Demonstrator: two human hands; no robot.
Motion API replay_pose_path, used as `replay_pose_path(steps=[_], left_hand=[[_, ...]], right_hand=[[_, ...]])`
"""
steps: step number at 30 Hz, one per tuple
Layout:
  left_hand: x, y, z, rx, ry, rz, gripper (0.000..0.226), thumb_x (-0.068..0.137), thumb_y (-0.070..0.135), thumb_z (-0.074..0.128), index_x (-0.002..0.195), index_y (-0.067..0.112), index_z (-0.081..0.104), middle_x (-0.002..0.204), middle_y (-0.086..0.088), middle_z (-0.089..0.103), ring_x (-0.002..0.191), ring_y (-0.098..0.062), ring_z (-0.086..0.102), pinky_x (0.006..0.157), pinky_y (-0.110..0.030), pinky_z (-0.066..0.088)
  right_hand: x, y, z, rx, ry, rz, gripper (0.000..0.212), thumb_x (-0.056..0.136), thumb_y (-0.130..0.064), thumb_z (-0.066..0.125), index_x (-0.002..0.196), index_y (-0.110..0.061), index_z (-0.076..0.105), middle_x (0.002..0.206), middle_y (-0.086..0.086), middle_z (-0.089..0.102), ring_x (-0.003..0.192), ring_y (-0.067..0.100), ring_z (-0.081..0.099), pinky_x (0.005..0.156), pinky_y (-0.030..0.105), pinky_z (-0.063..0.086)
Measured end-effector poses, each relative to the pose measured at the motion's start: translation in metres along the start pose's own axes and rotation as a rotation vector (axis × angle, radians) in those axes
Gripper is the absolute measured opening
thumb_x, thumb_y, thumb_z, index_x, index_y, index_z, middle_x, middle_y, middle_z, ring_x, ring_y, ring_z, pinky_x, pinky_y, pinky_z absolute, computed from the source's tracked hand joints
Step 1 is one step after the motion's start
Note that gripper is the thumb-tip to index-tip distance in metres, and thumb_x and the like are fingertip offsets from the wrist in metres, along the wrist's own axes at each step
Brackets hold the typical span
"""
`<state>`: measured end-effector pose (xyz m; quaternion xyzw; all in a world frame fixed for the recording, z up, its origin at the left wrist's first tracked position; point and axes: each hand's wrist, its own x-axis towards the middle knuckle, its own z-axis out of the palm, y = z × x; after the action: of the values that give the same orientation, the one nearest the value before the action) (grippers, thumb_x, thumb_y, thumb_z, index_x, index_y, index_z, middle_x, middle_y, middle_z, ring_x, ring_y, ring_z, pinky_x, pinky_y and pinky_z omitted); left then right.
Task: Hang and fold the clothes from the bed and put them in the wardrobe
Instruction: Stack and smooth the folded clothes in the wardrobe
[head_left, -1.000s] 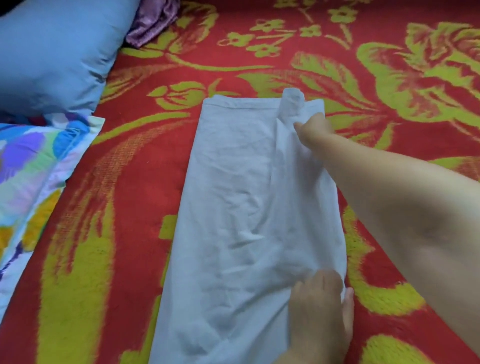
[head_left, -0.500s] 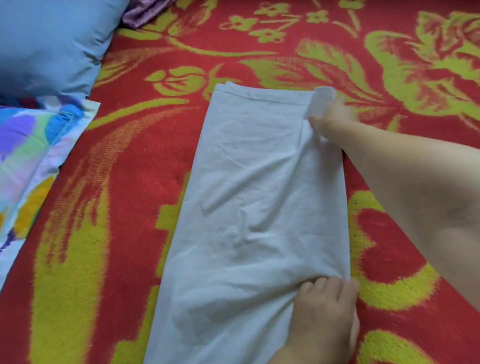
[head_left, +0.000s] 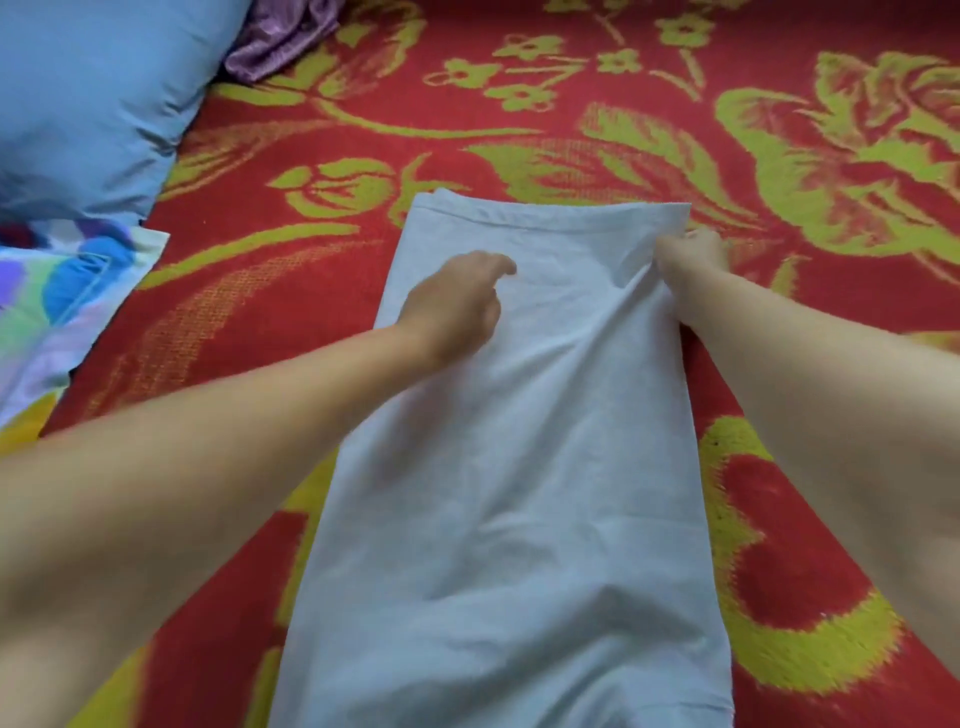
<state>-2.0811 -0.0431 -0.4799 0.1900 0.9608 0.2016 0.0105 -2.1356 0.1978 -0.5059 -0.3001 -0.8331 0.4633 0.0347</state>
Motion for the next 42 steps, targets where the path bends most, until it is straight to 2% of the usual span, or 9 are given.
replay_pose_path(steps=[5,9,13,18,29,32,35,38,42], left_hand=[[0.087,-0.041,-0.003,0.302,-0.216,-0.079,0.055,0.086,-0.002,0.037,0.139,0.012,0.035,0.146,-0.008,0.036,0.136,-0.027,0.03,0.106,-0.049,0.033],[0.113,-0.046,-0.004,0.531,-0.097,-0.119,0.037,0.09,0.006,0.041,0.125,0.015,0.045,0.128,-0.01,0.048,0.125,-0.029,0.038,0.11,-0.061,0.017],[0.119,-0.067,-0.021,0.603,-0.061,-0.129,0.02,0.097,0.027,0.045,0.105,0.015,0.059,0.114,-0.01,0.06,0.118,-0.03,0.042,0.104,-0.051,0.023],[0.122,-0.097,-0.041,0.511,0.108,-0.133,0.023,0.098,0.024,0.043,0.108,0.009,0.059,0.117,-0.013,0.053,0.118,-0.032,0.04,0.11,-0.056,0.015],[0.117,-0.108,-0.014,0.125,0.04,-0.47,0.051,0.097,0.043,0.039,0.138,0.013,0.038,0.146,-0.012,0.033,0.138,-0.029,0.025,0.112,-0.054,0.016],[0.086,-0.083,-0.009,0.25,0.219,-0.207,0.066,0.098,0.044,0.036,0.153,0.016,0.011,0.16,-0.006,0.007,0.148,-0.022,0.002,0.114,-0.055,-0.004],[0.032,-0.059,0.019,0.319,0.018,0.044,0.066,0.099,0.05,0.026,0.153,0.021,0.003,0.161,-0.002,-0.006,0.147,-0.015,-0.009,0.114,-0.048,-0.012],[0.009,-0.059,0.039,0.334,-0.137,-0.169,0.064,0.098,0.055,0.019,0.153,0.027,-0.001,0.161,-0.002,-0.01,0.147,-0.014,-0.012,0.115,-0.049,-0.011],[0.005,-0.043,0.034,0.389,-0.173,-0.277,0.063,0.098,0.053,0.013,0.153,0.026,-0.005,0.16,-0.005,-0.012,0.147,-0.017,-0.014,0.111,-0.058,-0.014]], right_hand=[[0.001,0.009,0.018,-0.04,0.085,-0.12,0.029,0.097,-0.027,0.044,0.103,-0.004,0.06,0.098,0.015,0.062,0.095,0.03,0.054,0.067,0.031,0.028],[0.008,0.015,0.023,-0.109,0.115,-0.182,0.03,0.101,-0.021,0.036,0.11,0.001,0.055,0.113,0.021,0.06,0.104,0.033,0.053,0.067,0.032,0.024],[0.012,0.013,0.019,-0.177,0.11,-0.149,0.03,0.102,-0.023,0.032,0.112,-0.002,0.051,0.115,0.02,0.058,0.104,0.032,0.052,0.065,0.03,0.021],[0.027,0.012,0.006,-0.271,0.083,-0.114,0.025,0.101,-0.028,0.034,0.106,-0.01,0.051,0.113,0.018,0.061,0.105,0.034,0.053,0.075,0.033,0.028],[0.031,0.022,0.023,-0.313,0.284,-0.183,0.05,0.099,-0.052,0.028,0.107,-0.009,0.052,0.108,0.021,0.062,0.105,0.039,0.055,0.074,0.037,0.028],[0.031,0.022,0.02,-0.339,0.233,-0.17,0.046,0.092,-0.058,0.041,0.103,-0.015,0.051,0.105,0.014,0.063,0.104,0.036,0.056,0.075,0.035,0.029],[0.033,0.018,0.018,-0.399,0.154,-0.162,0.042,0.094,-0.048,0.046,0.114,-0.011,0.047,0.112,0.018,0.061,0.108,0.038,0.055,0.076,0.036,0.031],[0.019,0.009,0.016,-0.358,0.085,-0.127,0.055,0.097,-0.044,0.043,0.139,-0.01,0.032,0.132,0.021,0.052,0.122,0.039,0.048,0.092,0.041,0.036],[-0.043,-0.004,0.006,-0.465,0.028,-0.168,0.077,0.096,-0.053,0.039,0.153,-0.025,-0.005,0.157,0.023,0.005,0.145,0.04,0.009,0.112,0.056,0.014]])
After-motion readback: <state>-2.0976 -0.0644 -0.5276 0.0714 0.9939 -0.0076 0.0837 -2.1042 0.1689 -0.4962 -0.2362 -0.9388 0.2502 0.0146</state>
